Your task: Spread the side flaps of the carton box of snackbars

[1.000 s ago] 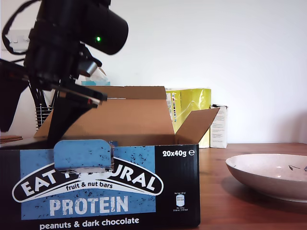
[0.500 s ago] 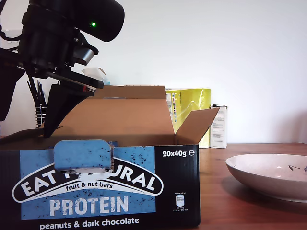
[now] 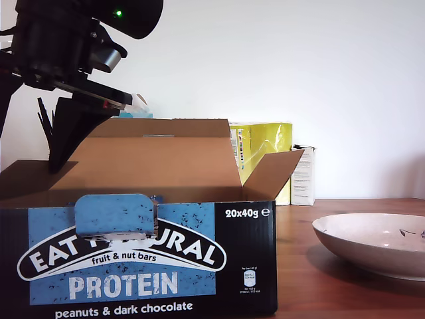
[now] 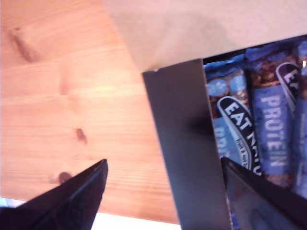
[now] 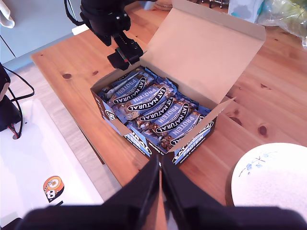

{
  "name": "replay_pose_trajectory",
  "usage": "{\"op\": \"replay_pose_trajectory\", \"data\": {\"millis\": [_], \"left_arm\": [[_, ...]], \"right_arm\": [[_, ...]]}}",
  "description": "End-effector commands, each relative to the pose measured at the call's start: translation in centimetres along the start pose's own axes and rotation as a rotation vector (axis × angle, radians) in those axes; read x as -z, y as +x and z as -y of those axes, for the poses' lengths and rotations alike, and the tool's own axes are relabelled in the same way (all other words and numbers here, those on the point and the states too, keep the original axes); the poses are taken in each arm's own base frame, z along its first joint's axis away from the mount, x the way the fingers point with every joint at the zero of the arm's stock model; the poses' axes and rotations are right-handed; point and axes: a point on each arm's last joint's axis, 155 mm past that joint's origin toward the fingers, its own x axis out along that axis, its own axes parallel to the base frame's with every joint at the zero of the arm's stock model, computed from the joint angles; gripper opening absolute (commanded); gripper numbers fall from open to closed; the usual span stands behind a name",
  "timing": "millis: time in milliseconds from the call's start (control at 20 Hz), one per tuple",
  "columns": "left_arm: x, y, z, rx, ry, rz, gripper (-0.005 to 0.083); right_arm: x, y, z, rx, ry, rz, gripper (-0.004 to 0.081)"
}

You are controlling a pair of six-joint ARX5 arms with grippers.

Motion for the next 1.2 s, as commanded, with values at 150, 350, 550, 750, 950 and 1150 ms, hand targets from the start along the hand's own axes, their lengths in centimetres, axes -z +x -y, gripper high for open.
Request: {"op": "replay_pose_trajectory", "data": {"millis": [150, 350, 550, 750, 950, 1150], "left_arm": [[0.1, 0.1, -0.4, -0.014, 0.017, -0.002, 0.0682], [0.0, 0.1, -0.6, -0.025, 0.025, 0.003, 0.0682], [-0.1, 0.1, -0.9, -0.039, 0.032, 0.012, 0.0682], [-0.4, 0.1, -1.6, -0.045, 0.03, 0.015, 0.0682], [-0.6, 0.3, -2.4, -0.053, 0.023, 0.007, 0.0682], [-0.9, 0.5, -3.1, -0.07, 0.018, 0.009, 0.0682]], "right_arm": [[-0.3, -0.2, -0.2, -0.005, -0.008, 0.011, -0.0013], [-0.3, -0.2, -0.2, -0.006, -0.008, 0.009, -0.0013], [-0.2, -0.2, -0.2, -0.005, -0.008, 0.008, -0.0013], [-0.3, -0.2, -0.2, -0.005, -0.008, 0.009, -0.0013], [-0.3, -0.2, -0.2, -0.005, -0.008, 0.009, -0.0013], [-0.3, -0.2, -0.2, -0.005, -0.008, 0.011, -0.0013]]}}
